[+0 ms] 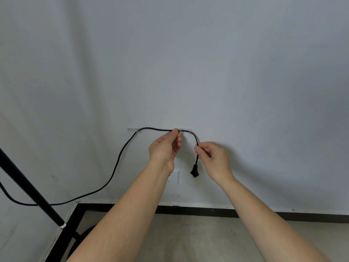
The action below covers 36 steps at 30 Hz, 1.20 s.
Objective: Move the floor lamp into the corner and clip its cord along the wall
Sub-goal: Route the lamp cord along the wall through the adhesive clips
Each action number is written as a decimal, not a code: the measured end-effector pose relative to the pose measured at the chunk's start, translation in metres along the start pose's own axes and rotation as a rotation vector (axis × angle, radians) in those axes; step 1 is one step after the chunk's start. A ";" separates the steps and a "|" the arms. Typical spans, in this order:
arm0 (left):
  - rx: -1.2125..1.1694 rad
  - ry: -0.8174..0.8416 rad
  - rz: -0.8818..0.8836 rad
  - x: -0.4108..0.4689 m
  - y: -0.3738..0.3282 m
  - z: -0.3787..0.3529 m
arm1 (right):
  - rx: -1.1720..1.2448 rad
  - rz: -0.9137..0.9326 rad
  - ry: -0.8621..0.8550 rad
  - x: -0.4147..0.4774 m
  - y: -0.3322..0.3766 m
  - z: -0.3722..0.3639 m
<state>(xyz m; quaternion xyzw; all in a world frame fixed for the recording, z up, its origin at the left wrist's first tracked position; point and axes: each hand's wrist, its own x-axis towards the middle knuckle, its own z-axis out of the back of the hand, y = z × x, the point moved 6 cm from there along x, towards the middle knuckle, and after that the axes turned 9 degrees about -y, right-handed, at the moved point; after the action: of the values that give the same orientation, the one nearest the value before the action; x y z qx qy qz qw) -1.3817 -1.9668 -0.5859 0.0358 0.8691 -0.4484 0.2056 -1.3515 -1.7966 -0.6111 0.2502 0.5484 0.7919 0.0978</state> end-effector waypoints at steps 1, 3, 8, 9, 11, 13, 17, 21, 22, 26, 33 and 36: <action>0.010 0.001 -0.004 0.000 0.000 0.000 | 0.022 -0.042 0.021 -0.003 -0.005 -0.002; 0.035 0.005 -0.007 0.001 0.001 0.001 | 0.068 -0.124 0.057 -0.009 -0.015 -0.002; 0.066 0.017 -0.048 0.002 0.003 0.001 | 0.032 -0.275 0.239 -0.036 -0.043 0.001; 0.073 0.020 -0.065 0.003 0.003 0.002 | 0.036 -0.298 0.256 -0.041 -0.049 0.003; 0.105 0.035 -0.111 0.003 0.003 0.002 | 0.113 -0.370 0.248 -0.048 -0.058 0.009; 0.178 0.053 -0.152 0.002 0.006 0.002 | 0.203 -0.442 0.220 -0.053 -0.062 0.015; 0.483 0.184 -0.223 -0.004 0.026 0.002 | 0.198 -0.436 0.197 -0.054 -0.062 0.025; 0.576 0.236 -0.249 -0.009 0.043 -0.009 | 0.201 -0.458 0.236 -0.057 -0.062 0.028; 0.562 0.216 -0.255 -0.010 0.045 -0.012 | 0.196 -0.472 0.248 -0.057 -0.064 0.028; 0.610 0.165 -0.297 -0.007 0.057 -0.017 | 0.106 -0.524 0.287 -0.060 -0.079 0.032; 0.678 -0.064 -0.386 0.004 0.059 -0.008 | 0.077 -0.374 0.079 -0.041 -0.084 0.041; 0.700 -0.091 -0.387 0.006 0.061 -0.008 | 0.021 -0.285 0.028 -0.035 -0.083 0.042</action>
<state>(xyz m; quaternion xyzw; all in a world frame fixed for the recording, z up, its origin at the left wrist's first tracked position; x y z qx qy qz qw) -1.3746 -1.9250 -0.6309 -0.0804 0.6447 -0.7488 0.1308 -1.3100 -1.7458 -0.6857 0.1598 0.5880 0.7675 0.1990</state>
